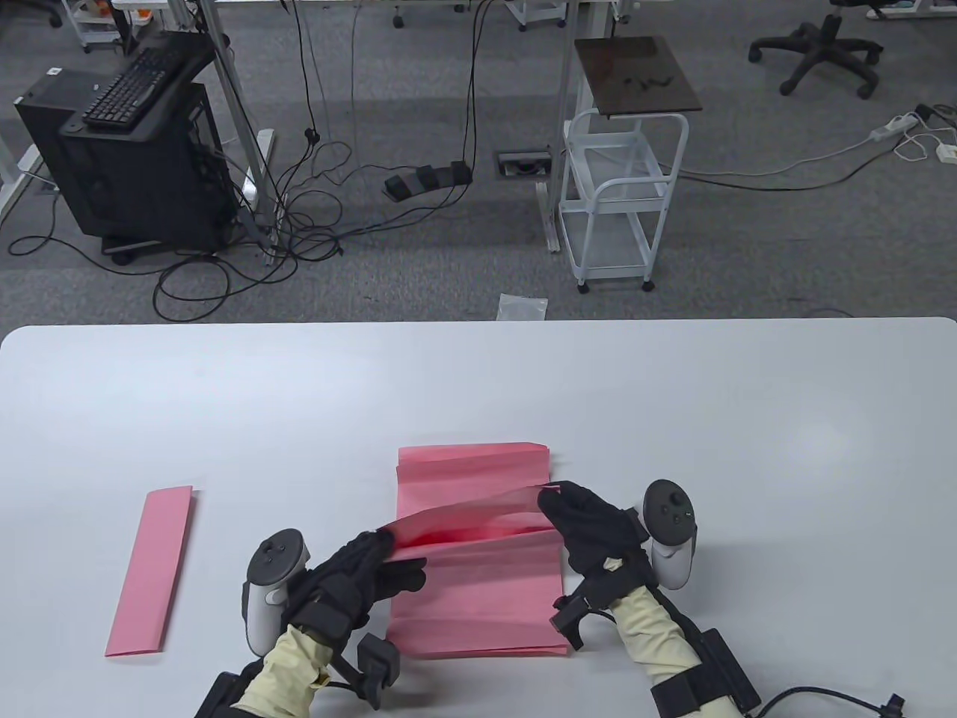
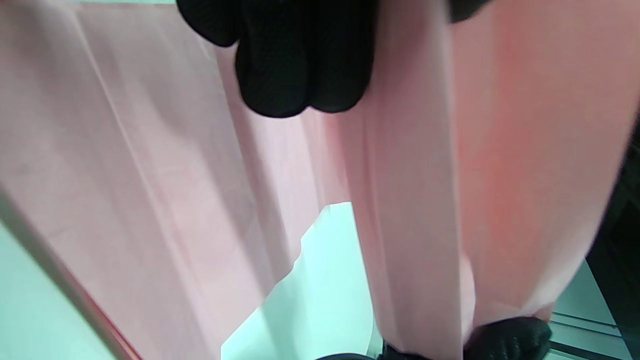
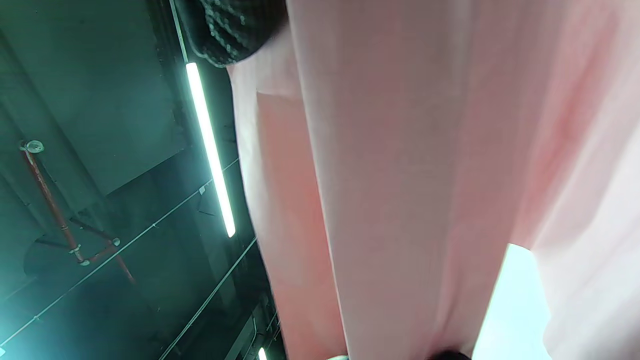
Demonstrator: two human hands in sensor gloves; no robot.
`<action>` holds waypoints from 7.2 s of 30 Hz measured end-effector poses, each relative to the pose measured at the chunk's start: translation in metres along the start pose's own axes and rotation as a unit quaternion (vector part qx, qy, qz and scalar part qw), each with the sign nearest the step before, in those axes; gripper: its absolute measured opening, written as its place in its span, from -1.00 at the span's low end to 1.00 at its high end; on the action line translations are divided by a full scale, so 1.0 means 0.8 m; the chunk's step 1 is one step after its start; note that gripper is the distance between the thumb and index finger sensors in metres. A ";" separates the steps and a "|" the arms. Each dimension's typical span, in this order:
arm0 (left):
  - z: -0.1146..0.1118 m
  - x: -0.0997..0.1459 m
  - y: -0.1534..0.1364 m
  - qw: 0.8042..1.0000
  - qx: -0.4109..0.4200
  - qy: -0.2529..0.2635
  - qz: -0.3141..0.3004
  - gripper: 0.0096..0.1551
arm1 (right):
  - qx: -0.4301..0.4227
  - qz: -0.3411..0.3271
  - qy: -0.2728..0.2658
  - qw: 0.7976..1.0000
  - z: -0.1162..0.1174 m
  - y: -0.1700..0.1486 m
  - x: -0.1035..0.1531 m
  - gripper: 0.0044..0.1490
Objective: Unfold complexly folded papers and stack
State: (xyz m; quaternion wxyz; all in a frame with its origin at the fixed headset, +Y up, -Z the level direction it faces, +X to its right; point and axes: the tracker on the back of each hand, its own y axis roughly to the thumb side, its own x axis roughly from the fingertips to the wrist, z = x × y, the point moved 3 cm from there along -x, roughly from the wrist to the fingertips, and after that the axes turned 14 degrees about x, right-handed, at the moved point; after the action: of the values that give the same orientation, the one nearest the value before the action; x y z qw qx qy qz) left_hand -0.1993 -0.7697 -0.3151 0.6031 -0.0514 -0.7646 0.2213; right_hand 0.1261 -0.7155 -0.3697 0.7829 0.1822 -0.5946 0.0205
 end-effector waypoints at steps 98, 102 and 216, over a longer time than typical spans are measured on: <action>-0.033 -0.003 -0.028 0.869 -0.471 -0.142 -0.061 -0.55 | 0.106 0.236 -0.028 0.966 -0.017 -0.072 -0.078 -0.46; -0.037 -0.007 -0.035 0.854 -0.499 -0.138 -0.051 -0.51 | 0.103 0.240 -0.034 0.965 -0.016 -0.073 -0.077 -0.46; -0.034 -0.023 -0.089 0.767 -0.603 -0.167 0.141 0.14 | 0.488 0.122 0.315 0.805 0.053 -0.072 0.024 -0.08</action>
State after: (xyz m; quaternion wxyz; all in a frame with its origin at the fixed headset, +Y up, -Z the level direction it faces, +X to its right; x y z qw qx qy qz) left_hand -0.1556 -0.8328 -0.2982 0.2728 -0.4739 -0.8137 -0.1975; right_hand 0.1066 -0.7862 -0.3573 0.7260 0.4498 -0.2440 0.4594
